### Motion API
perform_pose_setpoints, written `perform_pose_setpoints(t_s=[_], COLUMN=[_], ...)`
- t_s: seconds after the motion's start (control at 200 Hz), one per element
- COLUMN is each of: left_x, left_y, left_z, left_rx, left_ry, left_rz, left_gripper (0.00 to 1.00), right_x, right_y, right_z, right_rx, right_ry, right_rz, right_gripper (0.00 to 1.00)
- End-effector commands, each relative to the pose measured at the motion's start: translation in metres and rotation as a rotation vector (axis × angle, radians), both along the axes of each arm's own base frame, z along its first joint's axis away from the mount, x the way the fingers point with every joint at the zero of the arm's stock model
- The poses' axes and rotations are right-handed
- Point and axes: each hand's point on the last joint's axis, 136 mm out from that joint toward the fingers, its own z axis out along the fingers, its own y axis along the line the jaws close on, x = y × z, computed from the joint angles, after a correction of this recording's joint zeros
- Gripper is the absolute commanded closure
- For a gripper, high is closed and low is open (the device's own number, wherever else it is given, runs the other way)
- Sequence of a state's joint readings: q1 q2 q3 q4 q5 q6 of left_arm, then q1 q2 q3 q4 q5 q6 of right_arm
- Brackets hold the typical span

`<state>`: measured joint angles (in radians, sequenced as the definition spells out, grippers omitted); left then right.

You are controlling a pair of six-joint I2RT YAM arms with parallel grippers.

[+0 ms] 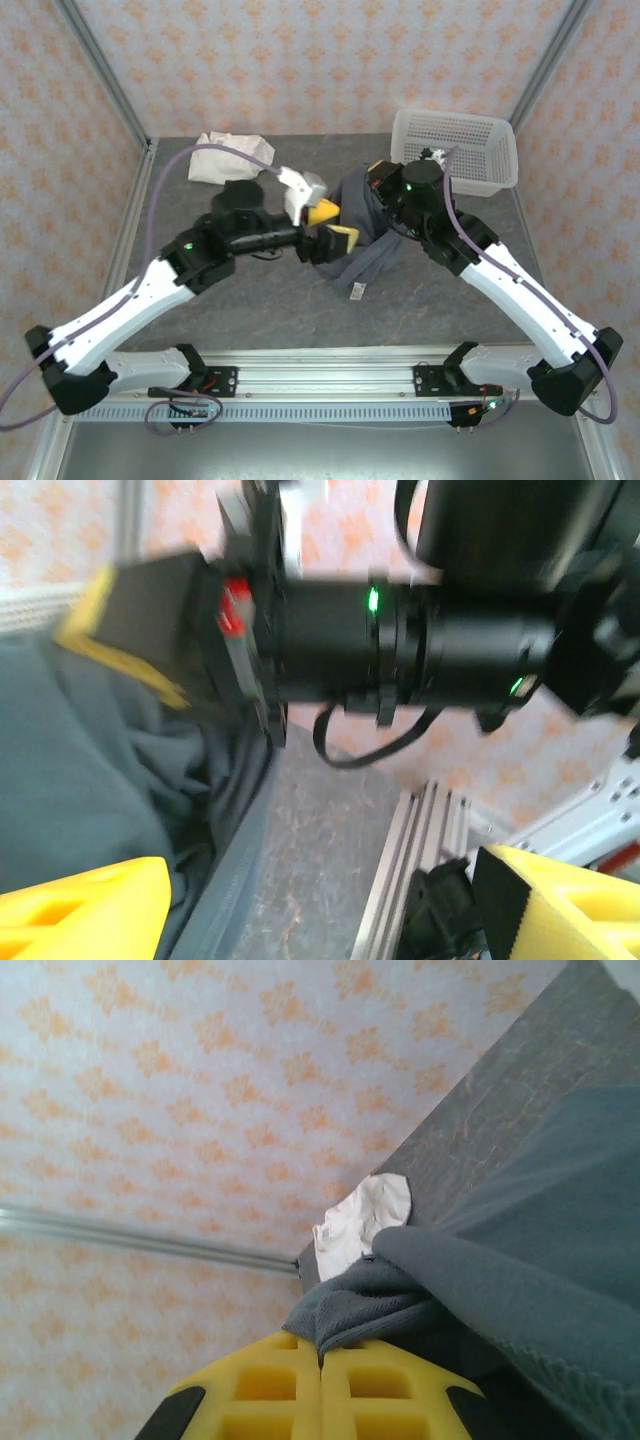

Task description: Fold the inside-out t-shirt

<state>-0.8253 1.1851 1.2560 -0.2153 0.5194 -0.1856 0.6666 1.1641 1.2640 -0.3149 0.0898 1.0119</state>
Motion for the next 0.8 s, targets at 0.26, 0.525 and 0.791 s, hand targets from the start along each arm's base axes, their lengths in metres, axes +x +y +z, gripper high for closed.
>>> perform_pose_setpoints(t_s=[0.26,0.525,0.791], left_x=[0.031,0.052,0.043], left_y=[-0.082,-0.082,0.018], left_z=[-0.076,-0.145,-0.254], left_rx=[0.073,0.194,0.545], left_ry=[-0.159,-0.013,0.084], left_rz=[-0.110,0.001,0.271], left_gripper=[0.13,1.00,1.00], right_x=[0.004,0.001,-0.007], right_y=[-0.015,-0.048,-0.125], right_z=[0.050,0.071,0.158], right_rx=[0.224,0.259,0.385], right_ry=[-0.039,-0.044,-0.184], right_rz=[-0.130,-0.285,-0.445], right_gripper=[1.00,1.00,1.00])
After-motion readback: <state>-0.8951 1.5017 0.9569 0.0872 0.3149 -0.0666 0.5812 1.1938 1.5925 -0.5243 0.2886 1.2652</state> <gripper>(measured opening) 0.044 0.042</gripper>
